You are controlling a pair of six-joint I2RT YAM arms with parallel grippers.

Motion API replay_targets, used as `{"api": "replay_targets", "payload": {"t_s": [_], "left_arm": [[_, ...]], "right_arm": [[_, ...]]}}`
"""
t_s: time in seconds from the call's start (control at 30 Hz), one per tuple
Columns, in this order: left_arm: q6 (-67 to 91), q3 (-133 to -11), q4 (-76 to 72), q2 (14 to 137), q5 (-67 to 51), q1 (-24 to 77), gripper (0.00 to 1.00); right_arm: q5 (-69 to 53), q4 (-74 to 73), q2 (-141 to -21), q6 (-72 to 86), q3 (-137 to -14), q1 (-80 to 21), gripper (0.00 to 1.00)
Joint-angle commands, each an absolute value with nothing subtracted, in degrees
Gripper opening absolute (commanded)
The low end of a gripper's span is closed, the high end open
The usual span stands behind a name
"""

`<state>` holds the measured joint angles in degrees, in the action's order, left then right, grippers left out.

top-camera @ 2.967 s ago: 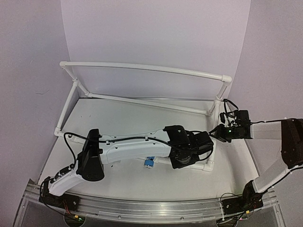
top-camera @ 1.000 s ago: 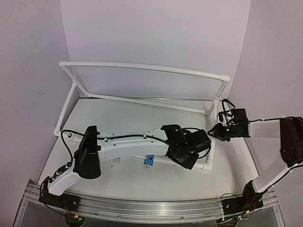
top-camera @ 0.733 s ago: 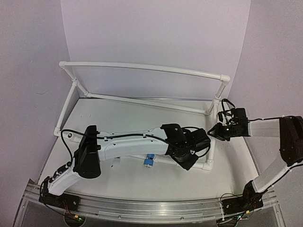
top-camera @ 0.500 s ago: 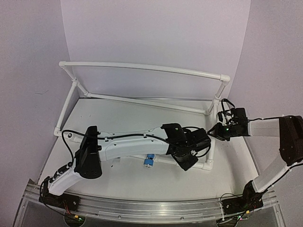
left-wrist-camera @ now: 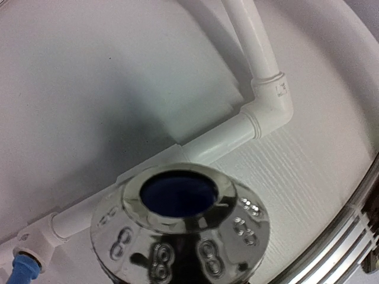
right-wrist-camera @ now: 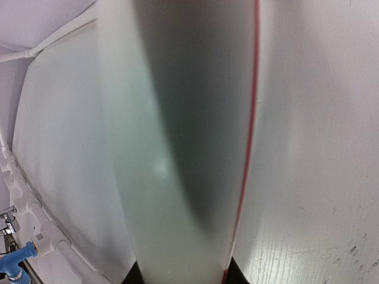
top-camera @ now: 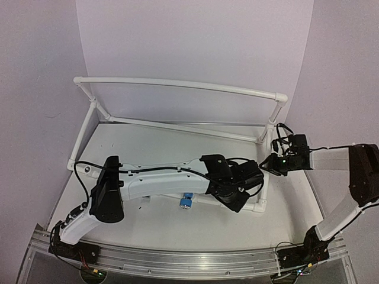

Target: Install the water faucets

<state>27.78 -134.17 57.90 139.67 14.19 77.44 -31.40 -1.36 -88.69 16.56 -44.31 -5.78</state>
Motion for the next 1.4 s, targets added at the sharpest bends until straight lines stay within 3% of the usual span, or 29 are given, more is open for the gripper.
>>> {"api": "replay_targets", "payload": {"t_s": [0.0, 0.13, 0.43, 1.03, 1.37], "left_arm": [[43.64, -139.70, 55.53, 136.02, 19.29, 80.23, 0.00], [54.45, -145.00, 60.55, 139.00, 23.03, 80.49, 0.00], [74.12, -144.31, 68.07, 140.82, 28.81, 80.47, 0.00], [67.95, -139.04, 66.45, 140.94, 32.29, 82.44, 0.00], [68.53, -142.02, 66.39, 141.88, 32.24, 83.40, 0.00]], "right_arm": [[-39.86, 0.00, -90.05, 21.06, -46.43, -10.36, 0.00], [-38.93, 0.00, -90.00, 21.39, -46.55, -10.36, 0.00], [-36.43, -1.77, -89.75, 21.87, -46.85, -10.30, 0.00], [-42.31, -2.04, -89.77, 24.61, -46.23, -13.86, 0.00], [-41.10, -3.88, -87.76, 23.82, -46.23, -13.89, 0.00]]}}
